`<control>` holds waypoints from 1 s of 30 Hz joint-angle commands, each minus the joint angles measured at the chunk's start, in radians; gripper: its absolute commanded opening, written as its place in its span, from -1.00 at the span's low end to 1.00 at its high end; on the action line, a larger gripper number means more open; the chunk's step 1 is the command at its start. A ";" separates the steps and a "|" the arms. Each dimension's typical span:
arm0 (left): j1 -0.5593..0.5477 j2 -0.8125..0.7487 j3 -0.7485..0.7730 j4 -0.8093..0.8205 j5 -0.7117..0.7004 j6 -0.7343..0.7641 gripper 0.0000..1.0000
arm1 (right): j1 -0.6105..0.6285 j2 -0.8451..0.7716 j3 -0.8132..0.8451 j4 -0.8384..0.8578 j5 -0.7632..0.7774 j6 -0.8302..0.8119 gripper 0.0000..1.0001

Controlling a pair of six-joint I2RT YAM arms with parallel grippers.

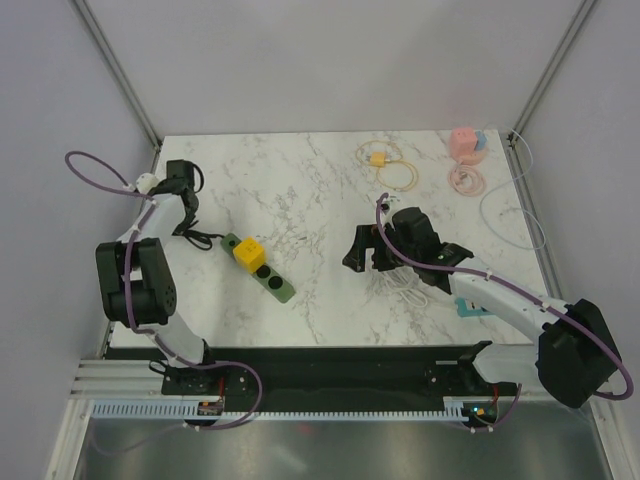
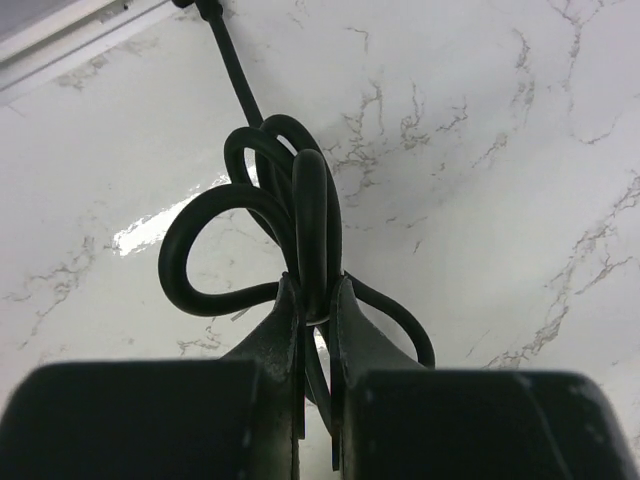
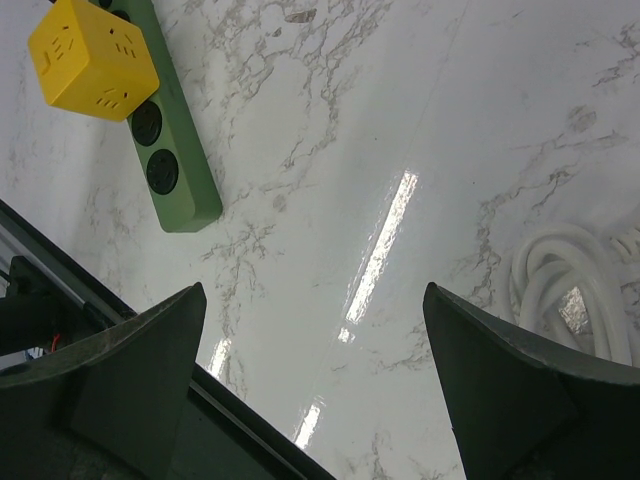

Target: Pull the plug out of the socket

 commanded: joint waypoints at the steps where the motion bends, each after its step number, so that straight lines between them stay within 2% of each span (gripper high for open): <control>1: -0.154 -0.091 0.027 -0.005 0.006 0.030 -0.95 | 0.005 -0.011 -0.006 0.035 0.003 -0.004 0.95; 6: -0.253 -0.134 0.047 -0.001 -0.120 0.071 -0.96 | 0.003 -0.019 -0.007 0.035 0.003 -0.005 0.95; 11: -0.291 -0.177 0.061 -0.001 -0.194 0.110 -0.96 | 0.003 -0.023 -0.010 0.030 0.004 -0.004 0.96; 14: -0.291 -0.168 0.071 0.008 -0.166 0.143 -0.95 | 0.003 -0.025 -0.009 0.032 0.004 0.000 0.95; 22: -0.282 -0.013 0.177 0.034 -0.007 0.303 -0.95 | 0.005 -0.043 -0.010 0.032 -0.005 0.013 0.96; 26: -0.265 -0.010 0.168 0.029 0.041 0.294 -0.94 | 0.003 -0.031 -0.015 0.033 -0.011 0.015 0.95; 27: -0.262 -0.014 0.160 0.028 0.038 0.289 -0.89 | 0.005 -0.027 -0.016 0.035 -0.013 0.013 0.96; 29: -0.262 -0.033 0.145 0.029 0.035 0.283 -0.53 | 0.006 -0.005 -0.016 0.049 -0.039 0.013 0.95; 30: -0.262 -0.034 0.144 0.029 0.039 0.285 -0.01 | 0.009 0.003 -0.015 0.053 -0.046 0.012 0.96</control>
